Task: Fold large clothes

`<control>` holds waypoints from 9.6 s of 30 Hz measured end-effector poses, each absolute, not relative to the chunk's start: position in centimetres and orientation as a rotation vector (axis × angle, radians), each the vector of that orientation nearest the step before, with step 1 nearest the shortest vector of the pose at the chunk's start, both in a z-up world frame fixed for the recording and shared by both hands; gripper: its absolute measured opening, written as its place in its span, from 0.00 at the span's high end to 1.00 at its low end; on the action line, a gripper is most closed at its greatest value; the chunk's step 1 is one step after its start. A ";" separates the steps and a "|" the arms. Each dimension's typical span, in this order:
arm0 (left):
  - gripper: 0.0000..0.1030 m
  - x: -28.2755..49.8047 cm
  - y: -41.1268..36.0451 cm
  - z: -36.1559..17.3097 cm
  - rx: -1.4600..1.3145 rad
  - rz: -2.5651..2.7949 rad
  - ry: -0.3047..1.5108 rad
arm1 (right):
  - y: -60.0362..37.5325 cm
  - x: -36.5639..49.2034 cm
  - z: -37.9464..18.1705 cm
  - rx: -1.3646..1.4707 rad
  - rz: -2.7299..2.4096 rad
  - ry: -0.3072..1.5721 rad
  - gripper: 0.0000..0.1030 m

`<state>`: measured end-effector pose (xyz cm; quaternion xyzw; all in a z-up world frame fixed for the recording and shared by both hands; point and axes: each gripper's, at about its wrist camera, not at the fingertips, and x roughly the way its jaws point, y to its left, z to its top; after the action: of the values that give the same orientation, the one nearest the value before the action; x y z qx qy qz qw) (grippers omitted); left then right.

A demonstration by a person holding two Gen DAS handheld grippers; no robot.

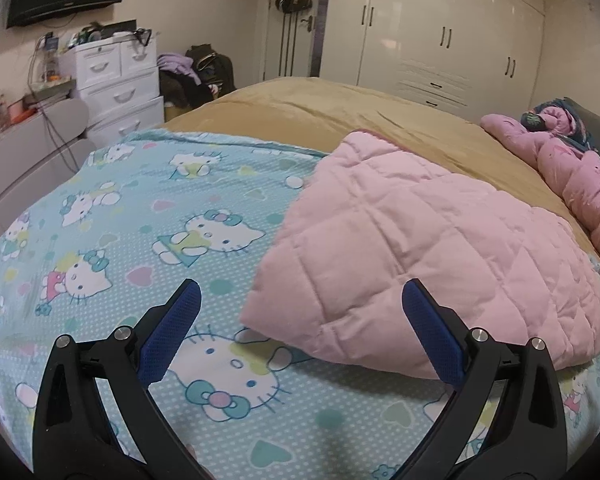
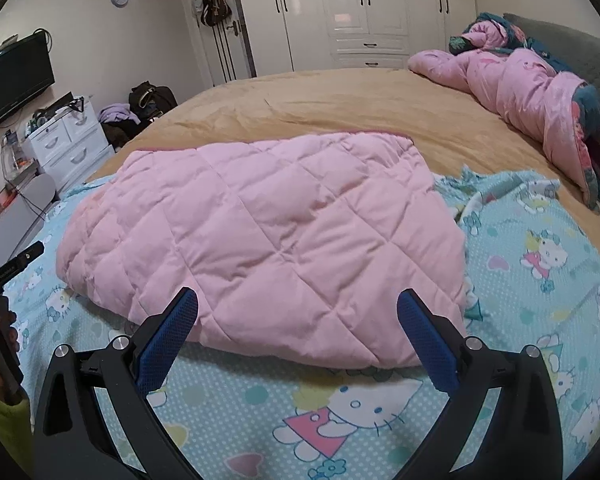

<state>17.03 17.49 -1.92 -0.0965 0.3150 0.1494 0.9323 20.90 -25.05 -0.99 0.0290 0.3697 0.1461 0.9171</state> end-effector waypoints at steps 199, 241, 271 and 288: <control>0.09 -0.6 6.8 1.0 -0.237 0.134 0.583 | -19.7 3.5 -1.7 0.056 0.405 0.667 0.04; 0.09 -0.6 7.0 1.1 -0.222 0.156 0.586 | -19.8 3.3 -1.7 0.051 0.400 0.672 0.04; 0.09 -0.6 7.0 0.8 -0.209 0.168 0.594 | -20.0 3.3 -1.7 0.051 0.395 0.675 0.04; 0.09 -0.8 8.3 0.1 -0.223 0.162 0.635 | -21.9 4.8 -2.4 0.090 0.273 0.709 0.04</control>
<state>-0.76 8.30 0.07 -0.1094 0.3110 0.0793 0.9407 4.80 -21.94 -2.36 0.0437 0.3461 0.1331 0.9277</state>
